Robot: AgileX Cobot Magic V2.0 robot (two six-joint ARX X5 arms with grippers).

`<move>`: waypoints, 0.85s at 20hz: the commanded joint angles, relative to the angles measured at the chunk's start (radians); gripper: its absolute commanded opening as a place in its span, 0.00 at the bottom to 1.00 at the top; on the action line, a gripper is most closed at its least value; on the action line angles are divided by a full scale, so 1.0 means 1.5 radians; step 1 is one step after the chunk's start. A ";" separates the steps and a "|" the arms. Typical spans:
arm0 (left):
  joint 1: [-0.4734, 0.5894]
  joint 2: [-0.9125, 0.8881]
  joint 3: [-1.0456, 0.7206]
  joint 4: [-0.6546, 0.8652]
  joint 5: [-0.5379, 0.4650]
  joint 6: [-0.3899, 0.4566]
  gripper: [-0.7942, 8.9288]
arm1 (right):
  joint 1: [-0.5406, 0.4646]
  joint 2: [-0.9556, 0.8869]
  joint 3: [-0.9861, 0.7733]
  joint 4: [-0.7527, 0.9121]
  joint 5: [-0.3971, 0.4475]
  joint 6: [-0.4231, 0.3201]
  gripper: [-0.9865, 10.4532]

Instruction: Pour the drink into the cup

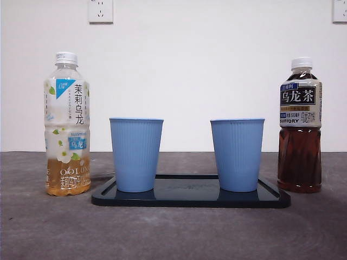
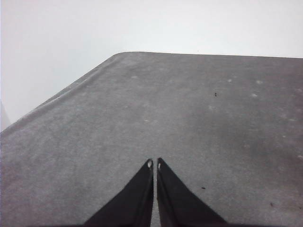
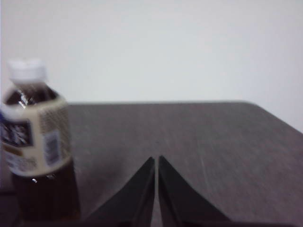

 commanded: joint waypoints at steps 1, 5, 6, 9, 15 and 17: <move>0.001 -0.001 -0.013 0.004 -0.001 0.006 0.09 | -0.003 -0.002 -0.003 -0.010 0.005 -0.006 0.09; 0.001 -0.001 -0.013 0.004 -0.001 0.006 0.09 | -0.005 -0.002 -0.003 -0.047 0.004 -0.005 0.09; 0.001 -0.001 -0.013 0.004 -0.001 0.006 0.09 | -0.005 -0.002 -0.003 -0.063 0.004 -0.005 0.09; 0.001 -0.001 -0.013 0.004 -0.001 0.006 0.09 | -0.005 -0.002 -0.003 -0.120 0.004 -0.001 0.09; 0.001 -0.001 -0.013 0.004 -0.001 0.006 0.09 | -0.005 -0.002 -0.003 -0.136 0.000 0.002 0.09; 0.001 -0.001 -0.013 0.004 -0.001 0.006 0.09 | -0.005 -0.002 -0.003 -0.135 0.000 0.002 0.09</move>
